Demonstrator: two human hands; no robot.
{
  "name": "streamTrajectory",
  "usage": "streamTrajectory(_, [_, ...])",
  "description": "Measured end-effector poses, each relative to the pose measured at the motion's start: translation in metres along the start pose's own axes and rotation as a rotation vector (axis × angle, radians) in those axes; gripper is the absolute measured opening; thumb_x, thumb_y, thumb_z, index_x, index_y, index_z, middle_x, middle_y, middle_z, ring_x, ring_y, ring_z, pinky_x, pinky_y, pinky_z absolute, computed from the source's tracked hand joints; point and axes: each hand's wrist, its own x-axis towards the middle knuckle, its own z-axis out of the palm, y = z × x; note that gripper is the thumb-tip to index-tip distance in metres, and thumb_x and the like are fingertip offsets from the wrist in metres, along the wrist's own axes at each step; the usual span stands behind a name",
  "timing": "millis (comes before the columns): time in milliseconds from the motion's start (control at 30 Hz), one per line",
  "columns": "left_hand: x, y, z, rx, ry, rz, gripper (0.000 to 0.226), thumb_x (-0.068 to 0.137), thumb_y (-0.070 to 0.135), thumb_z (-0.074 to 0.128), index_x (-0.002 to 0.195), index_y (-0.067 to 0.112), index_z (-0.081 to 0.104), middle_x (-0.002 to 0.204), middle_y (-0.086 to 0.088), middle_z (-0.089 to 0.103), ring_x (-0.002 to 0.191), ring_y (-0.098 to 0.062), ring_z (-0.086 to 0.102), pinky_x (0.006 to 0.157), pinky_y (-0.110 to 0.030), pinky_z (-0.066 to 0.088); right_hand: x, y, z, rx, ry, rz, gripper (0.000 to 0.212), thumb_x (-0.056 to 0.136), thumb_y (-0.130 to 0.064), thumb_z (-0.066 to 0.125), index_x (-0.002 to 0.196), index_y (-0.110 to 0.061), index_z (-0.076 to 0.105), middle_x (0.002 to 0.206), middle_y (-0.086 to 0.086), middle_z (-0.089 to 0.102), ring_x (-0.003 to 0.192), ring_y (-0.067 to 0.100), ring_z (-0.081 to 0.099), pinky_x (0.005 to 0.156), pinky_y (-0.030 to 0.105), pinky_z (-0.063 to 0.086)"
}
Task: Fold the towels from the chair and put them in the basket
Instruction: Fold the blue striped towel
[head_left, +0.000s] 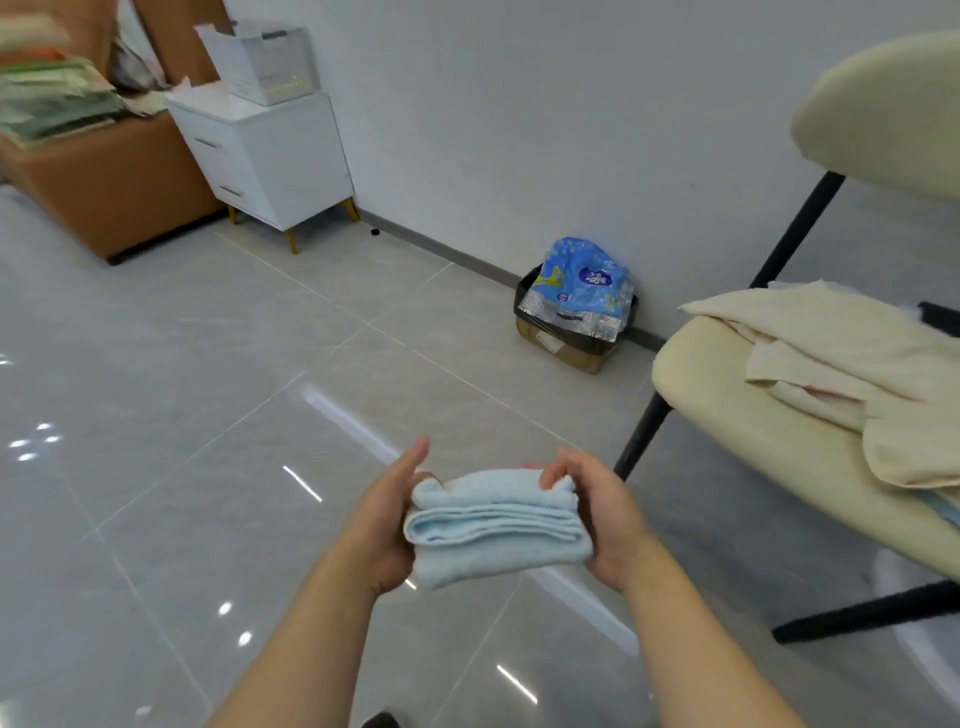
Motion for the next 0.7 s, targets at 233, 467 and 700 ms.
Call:
streamTrajectory(233, [0.033,0.048,0.017,0.154,0.134,-0.135,0.04,0.077,-0.001,0.077,0.112,0.011,0.062,0.103,-0.014,0.073,0.09,-0.03,0.072,0.073,-0.039,0.058,0.02,-0.035,0.015,-0.317,0.317,0.007,0.035,0.078,-0.03,0.085,0.104,-0.023,0.064,0.107,0.016,0.071,0.091,0.03,0.073,0.084,0.054,0.059])
streamTrajectory(467, [-0.088,0.17,0.111,0.174,0.171,-0.216,0.037,0.088,0.017,0.073,0.121,0.001,0.066,0.11,-0.016,0.074,0.106,-0.033,0.069,0.077,-0.037,0.058,-0.083,-0.181,0.113,-0.152,0.445,0.186,0.046,0.078,-0.023,0.085,0.114,0.001,0.069,0.1,0.016,0.076,0.095,0.032,0.074,0.091,0.046,0.057])
streamTrajectory(700, [-0.244,0.301,0.194,0.379,0.113,-0.097,0.035,0.091,0.046,0.067,0.12,0.027,0.062,0.114,-0.001,0.072,0.101,-0.02,0.07,0.074,-0.038,0.06,-0.198,-0.313,0.236,-0.281,0.402,0.03,0.037,0.09,-0.04,0.073,0.116,-0.018,0.06,0.106,0.008,0.075,0.084,0.03,0.076,0.059,0.044,0.06])
